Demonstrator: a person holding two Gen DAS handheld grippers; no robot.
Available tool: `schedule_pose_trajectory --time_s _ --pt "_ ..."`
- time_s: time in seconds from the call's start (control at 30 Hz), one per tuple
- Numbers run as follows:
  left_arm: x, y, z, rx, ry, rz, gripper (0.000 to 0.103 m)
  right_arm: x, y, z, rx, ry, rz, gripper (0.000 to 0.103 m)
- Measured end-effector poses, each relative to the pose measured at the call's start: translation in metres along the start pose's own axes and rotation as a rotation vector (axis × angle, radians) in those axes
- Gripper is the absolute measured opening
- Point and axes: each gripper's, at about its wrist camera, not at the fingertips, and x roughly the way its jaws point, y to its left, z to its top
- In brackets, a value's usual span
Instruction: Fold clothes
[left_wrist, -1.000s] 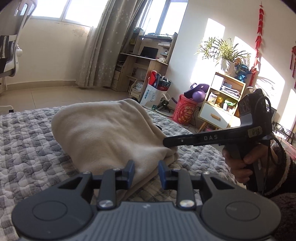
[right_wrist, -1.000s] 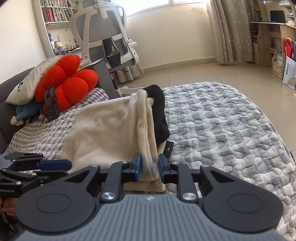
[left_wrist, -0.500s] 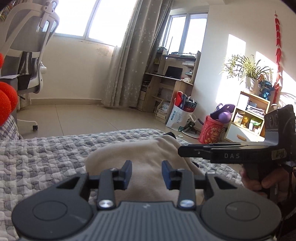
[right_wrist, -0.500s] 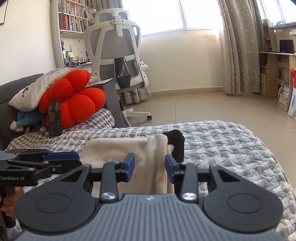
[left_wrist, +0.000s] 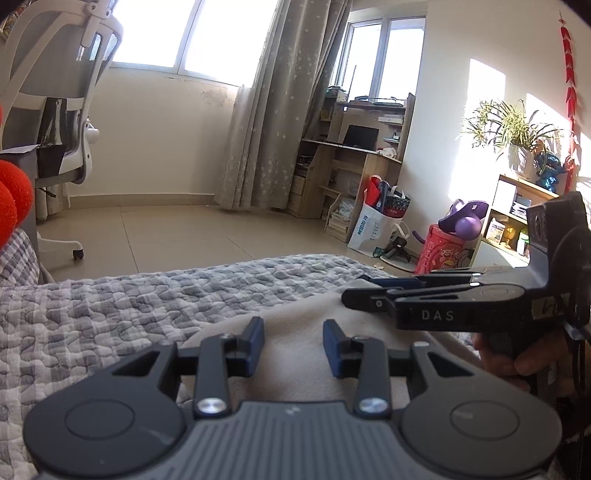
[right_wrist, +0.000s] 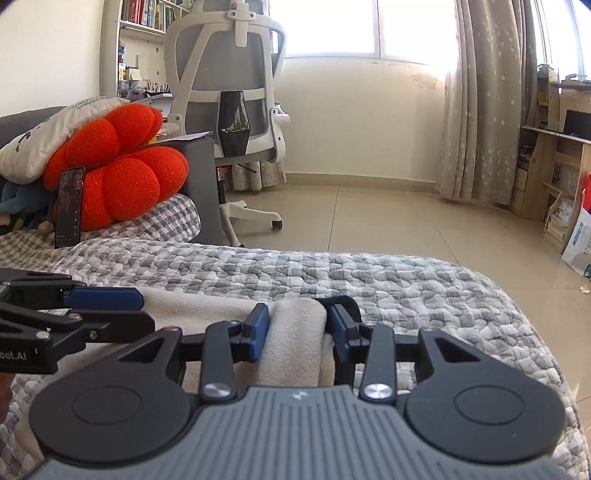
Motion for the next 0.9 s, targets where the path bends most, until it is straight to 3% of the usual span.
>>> schedule_pose_trajectory --time_s 0.13,0.27,0.33,0.43,0.53,0.73,0.9 --pt "0.001 -0.003 -0.004 0.028 -0.012 0.006 0.036 0.001 -0.011 -0.002 0.068 0.006 0.036 0.042" --pt "-0.008 0.004 0.001 -0.050 -0.020 -0.022 0.040 -0.006 -0.013 -0.001 0.107 -0.001 0.057 0.044" --pt "-0.012 0.008 0.005 -0.097 -0.018 -0.042 0.049 -0.011 -0.014 0.000 0.132 0.000 0.074 0.049" --pt "-0.021 0.009 0.011 -0.143 -0.003 -0.041 0.065 -0.020 -0.022 0.006 0.214 0.037 0.128 0.064" --pt "-0.030 0.011 0.013 -0.169 0.026 0.005 0.077 -0.036 -0.033 0.009 0.272 0.043 0.103 0.067" --pt "-0.044 0.019 0.005 -0.321 0.109 0.032 0.077 -0.068 -0.060 0.002 0.496 0.057 0.114 0.071" --pt "-0.046 0.010 0.018 -0.377 0.231 0.176 0.078 -0.086 -0.057 0.008 0.539 0.142 0.080 0.075"
